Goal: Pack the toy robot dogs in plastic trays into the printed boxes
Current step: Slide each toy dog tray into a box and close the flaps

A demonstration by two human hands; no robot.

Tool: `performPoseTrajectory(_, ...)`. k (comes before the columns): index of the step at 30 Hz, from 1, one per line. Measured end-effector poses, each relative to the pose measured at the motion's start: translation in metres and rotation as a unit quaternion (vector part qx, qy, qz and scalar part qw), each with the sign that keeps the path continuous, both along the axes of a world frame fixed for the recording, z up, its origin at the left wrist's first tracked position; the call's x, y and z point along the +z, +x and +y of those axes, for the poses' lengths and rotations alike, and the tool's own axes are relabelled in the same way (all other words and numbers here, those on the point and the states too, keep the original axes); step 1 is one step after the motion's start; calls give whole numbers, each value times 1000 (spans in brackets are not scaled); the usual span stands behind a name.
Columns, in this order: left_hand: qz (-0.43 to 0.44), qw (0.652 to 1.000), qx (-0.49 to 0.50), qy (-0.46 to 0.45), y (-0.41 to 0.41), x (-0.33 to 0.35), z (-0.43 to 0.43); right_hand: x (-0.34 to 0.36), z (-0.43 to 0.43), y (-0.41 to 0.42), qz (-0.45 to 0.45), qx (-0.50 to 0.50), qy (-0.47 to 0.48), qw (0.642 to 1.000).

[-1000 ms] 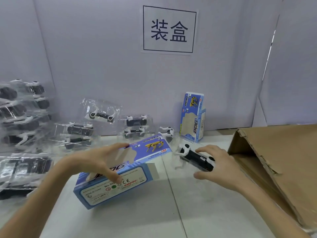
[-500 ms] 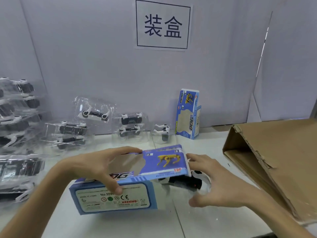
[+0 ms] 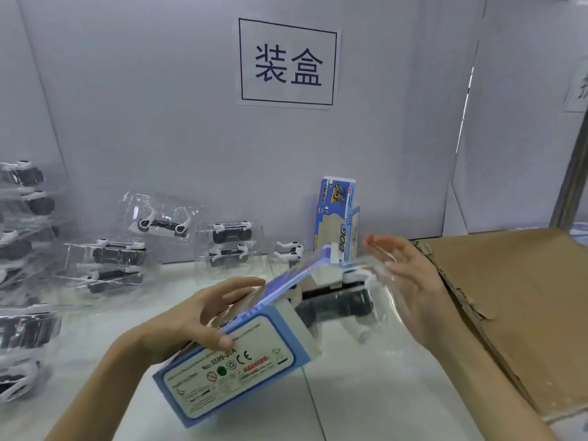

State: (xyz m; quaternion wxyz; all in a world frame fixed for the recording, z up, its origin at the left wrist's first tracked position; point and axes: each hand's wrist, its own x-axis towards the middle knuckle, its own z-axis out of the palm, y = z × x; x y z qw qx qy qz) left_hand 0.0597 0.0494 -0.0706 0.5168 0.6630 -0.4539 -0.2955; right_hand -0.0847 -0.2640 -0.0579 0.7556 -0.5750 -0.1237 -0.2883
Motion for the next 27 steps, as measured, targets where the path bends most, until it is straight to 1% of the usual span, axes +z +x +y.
performPoseTrajectory(2,23,999,-6,-28,0,-5,-15,18,0,6,10,-30,-6,999)
performPoseTrajectory(3,33,999,-5,-40,-1,-8,-23,27,-2,9,14,-51,6,999)
performPoseTrajectory(5,52,996,-7,-70,-3,-14,-36,42,-7,10,11,-116,19,993)
performPoseTrajectory(7,68,993,-7,-101,-6,-18,-48,52,-14,7,8,-181,-37,983)
performPoseTrajectory(8,79,990,-2,-115,-8,-18,-53,56,-17,5,2,-188,-65,980)
performPoseTrajectory(10,94,986,9,-139,-12,-20,-62,59,-17,2,-15,-163,-118,979)
performPoseTrajectory(12,101,984,14,-145,-17,-22,-70,62,-15,1,-33,-154,-180,971)
performPoseTrajectory(14,115,983,15,-139,-22,-25,-78,64,-11,4,-27,-152,-253,955)
performPoseTrajectory(16,136,982,12,-128,-24,-30,-83,66,-4,8,29,-110,-336,935)
performPoseTrajectory(17,142,982,9,-122,-25,-32,-84,65,0,10,72,-79,-384,917)
performPoseTrajectory(18,151,981,9,-117,-25,-35,-84,63,3,13,112,-56,-438,890)
performPoseTrajectory(20,180,975,27,-124,-23,-40,-83,58,7,17,158,-58,-529,832)
performPoseTrajectory(21,187,972,42,-137,-21,-42,-81,57,9,20,160,-78,-549,816)
performPoseTrajectory(24,194,964,63,-171,-18,-47,-78,55,19,24,141,-126,-565,803)
performPoseTrajectory(26,199,959,64,-192,-16,-49,-78,53,27,27,120,-128,-580,795)
performPoseTrajectory(27,197,956,71,-204,-15,-49,-78,50,30,29,118,-111,-585,795)
